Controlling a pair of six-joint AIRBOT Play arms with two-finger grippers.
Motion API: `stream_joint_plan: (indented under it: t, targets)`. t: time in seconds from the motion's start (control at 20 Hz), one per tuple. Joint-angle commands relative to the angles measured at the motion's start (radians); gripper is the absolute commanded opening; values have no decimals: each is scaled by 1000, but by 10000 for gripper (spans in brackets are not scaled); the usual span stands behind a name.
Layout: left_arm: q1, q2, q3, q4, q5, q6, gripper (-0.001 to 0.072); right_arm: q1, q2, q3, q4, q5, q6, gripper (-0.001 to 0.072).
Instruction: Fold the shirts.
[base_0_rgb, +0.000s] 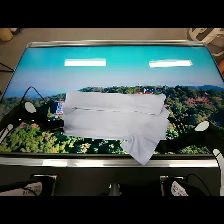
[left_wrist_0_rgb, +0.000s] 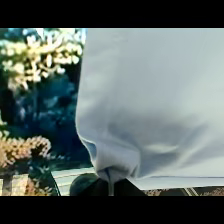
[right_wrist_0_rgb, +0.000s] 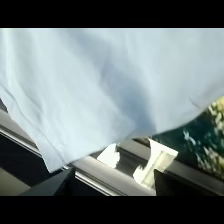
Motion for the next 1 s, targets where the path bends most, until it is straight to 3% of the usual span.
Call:
stream_joint_plan:
  t: [0.0,0.1,0.3,0.4,0.45,0.65,0.8,0.95]
  targets:
    - [1,8,1,-9,-16,0,24,0,3,-51,85,-114,8,489]
    - [1,8,1,-9,-12,0,24,0,3,-71,98,-133,15,486]
    - [1,8,1,-9,-6,0,24,0,3,-105,154,-215,14,328]
    - [1,8,2,-9,-6,0,24,0,3,-117,156,-233,15,95]
    - [1,8,2,-8,-7,0,24,0,3,-116,161,-231,14,25]
    - [4,58,57,-9,-7,90,22,0,13,24,193,-151,-102,23]
    - [5,71,227,-17,-35,77,21,0,1,260,188,-180,-83,22]
    - [3,-34,436,-18,-28,34,21,0,-124,468,189,-261,-64,21]
